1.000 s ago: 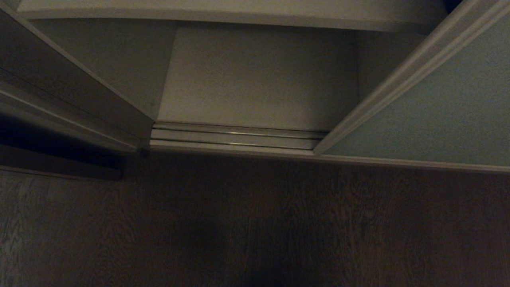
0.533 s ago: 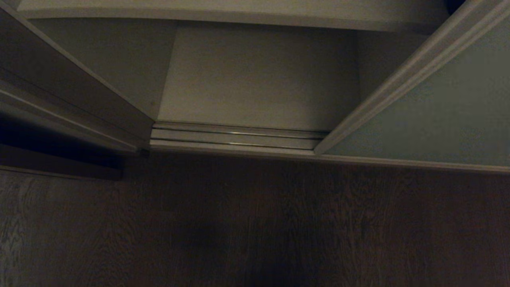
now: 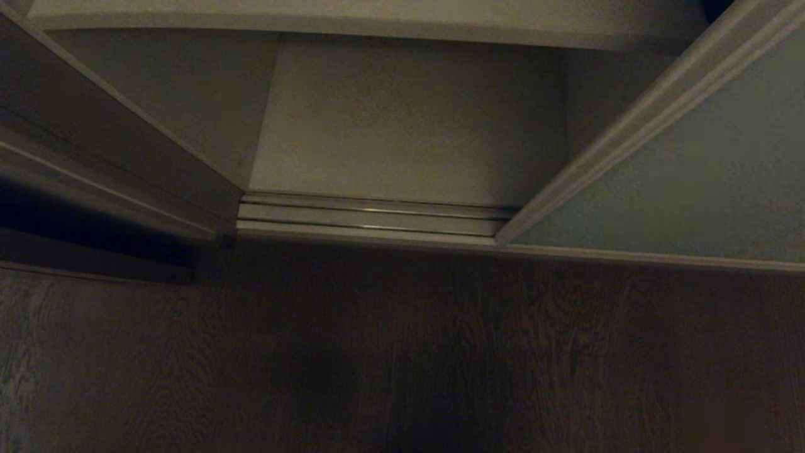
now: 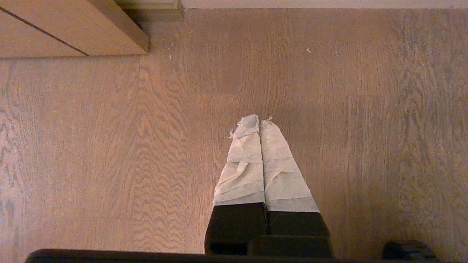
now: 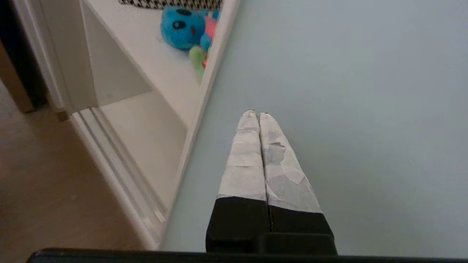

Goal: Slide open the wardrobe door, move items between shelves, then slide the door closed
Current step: Close the door

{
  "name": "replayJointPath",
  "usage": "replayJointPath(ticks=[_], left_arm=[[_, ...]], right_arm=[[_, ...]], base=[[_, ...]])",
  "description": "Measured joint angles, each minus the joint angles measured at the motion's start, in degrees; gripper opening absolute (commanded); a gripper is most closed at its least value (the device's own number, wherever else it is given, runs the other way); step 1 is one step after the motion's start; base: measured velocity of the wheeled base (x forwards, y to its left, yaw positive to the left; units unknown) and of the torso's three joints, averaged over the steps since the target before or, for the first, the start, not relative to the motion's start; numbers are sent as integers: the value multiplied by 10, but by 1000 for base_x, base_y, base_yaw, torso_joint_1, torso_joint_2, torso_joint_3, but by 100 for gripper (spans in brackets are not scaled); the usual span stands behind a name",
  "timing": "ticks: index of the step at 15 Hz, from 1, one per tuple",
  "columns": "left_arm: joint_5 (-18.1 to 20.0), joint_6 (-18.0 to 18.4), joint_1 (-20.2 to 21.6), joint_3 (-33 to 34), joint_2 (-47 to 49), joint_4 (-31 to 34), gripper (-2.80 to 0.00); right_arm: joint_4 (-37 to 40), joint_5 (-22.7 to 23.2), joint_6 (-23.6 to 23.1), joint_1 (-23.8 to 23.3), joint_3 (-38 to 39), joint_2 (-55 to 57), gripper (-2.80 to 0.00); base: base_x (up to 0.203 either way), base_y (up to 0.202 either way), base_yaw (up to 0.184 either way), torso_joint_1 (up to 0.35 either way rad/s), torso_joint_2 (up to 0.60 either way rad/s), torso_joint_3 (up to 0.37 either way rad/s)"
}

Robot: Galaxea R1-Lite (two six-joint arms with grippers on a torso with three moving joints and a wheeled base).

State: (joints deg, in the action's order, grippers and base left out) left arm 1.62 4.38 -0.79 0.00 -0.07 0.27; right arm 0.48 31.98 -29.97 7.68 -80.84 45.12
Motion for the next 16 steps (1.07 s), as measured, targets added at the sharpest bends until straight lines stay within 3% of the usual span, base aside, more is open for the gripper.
replayJointPath(ticks=[3, 6, 13, 16], left_arm=[[0, 0, 0, 0, 0, 0, -280], [0, 0, 0, 0, 0, 0, -280], [0, 0, 0, 0, 0, 0, -280], [0, 0, 0, 0, 0, 0, -280]], right_arm=[[-8, 0, -38, 9, 0, 29, -280], [-1, 10, -37, 10, -4, 45, -280], [96, 75, 31, -17, 3, -2, -280], [133, 81, 88, -38, 10, -30, -280]], base=[[0, 0, 0, 0, 0, 0], [0, 0, 0, 0, 0, 0], [0, 0, 0, 0, 0, 0], [0, 0, 0, 0, 0, 0]])
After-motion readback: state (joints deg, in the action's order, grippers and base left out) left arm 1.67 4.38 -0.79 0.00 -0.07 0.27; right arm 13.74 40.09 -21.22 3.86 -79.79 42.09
